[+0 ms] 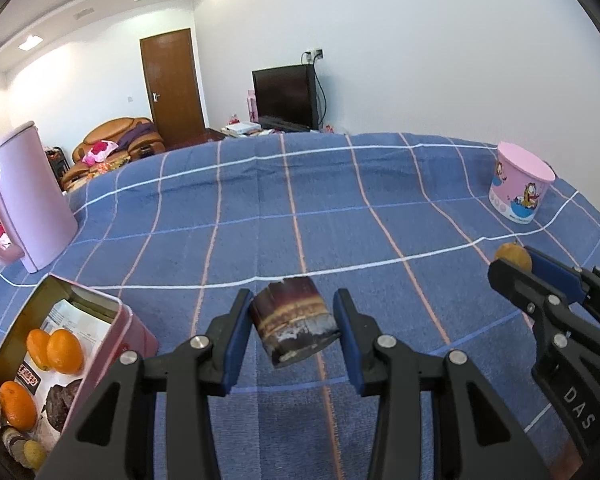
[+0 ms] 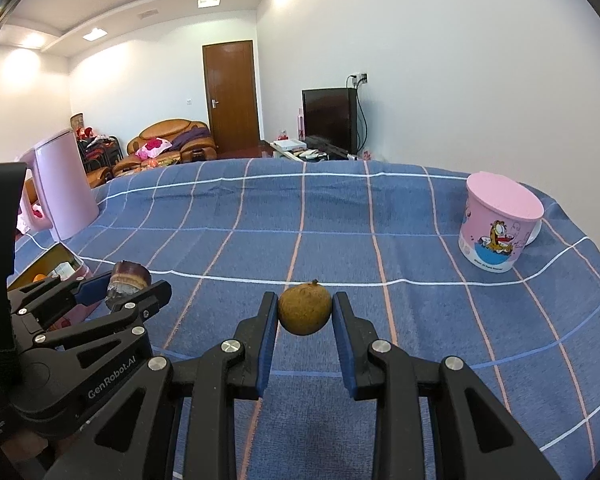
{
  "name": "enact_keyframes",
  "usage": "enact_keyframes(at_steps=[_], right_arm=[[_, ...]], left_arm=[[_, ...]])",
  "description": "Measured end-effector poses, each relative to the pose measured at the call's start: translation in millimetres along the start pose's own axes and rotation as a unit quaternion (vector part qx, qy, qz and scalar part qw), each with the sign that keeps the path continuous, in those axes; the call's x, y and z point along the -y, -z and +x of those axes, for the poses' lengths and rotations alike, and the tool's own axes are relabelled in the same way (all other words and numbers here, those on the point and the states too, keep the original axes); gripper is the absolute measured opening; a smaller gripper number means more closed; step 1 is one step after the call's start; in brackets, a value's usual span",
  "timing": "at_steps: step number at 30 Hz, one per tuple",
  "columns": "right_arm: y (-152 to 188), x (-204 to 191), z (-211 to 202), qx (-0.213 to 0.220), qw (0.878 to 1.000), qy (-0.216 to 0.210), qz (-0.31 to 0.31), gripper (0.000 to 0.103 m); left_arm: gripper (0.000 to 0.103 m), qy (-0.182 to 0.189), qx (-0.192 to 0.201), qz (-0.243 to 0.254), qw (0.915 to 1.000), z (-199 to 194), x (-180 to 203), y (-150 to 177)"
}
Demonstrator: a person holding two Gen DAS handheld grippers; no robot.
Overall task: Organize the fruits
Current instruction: 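Lift the can and small yellow fruit and carry both over the tin box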
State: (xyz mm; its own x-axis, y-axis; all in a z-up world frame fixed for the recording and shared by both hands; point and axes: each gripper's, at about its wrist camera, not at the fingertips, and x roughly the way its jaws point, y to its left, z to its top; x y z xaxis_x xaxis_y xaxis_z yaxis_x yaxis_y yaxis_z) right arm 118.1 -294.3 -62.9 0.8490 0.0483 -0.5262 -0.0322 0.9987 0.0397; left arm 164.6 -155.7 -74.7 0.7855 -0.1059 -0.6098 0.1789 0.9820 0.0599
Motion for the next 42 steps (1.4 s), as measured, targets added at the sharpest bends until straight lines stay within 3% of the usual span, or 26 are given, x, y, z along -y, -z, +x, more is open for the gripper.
enact_keyframes(at_steps=[42], right_arm=[[3.2,-6.5,-35.2,0.096,0.995,0.014,-0.014,0.029]], left_arm=[[0.043,-0.030,0.088,-0.010,0.9956,-37.7,-3.5,10.2]])
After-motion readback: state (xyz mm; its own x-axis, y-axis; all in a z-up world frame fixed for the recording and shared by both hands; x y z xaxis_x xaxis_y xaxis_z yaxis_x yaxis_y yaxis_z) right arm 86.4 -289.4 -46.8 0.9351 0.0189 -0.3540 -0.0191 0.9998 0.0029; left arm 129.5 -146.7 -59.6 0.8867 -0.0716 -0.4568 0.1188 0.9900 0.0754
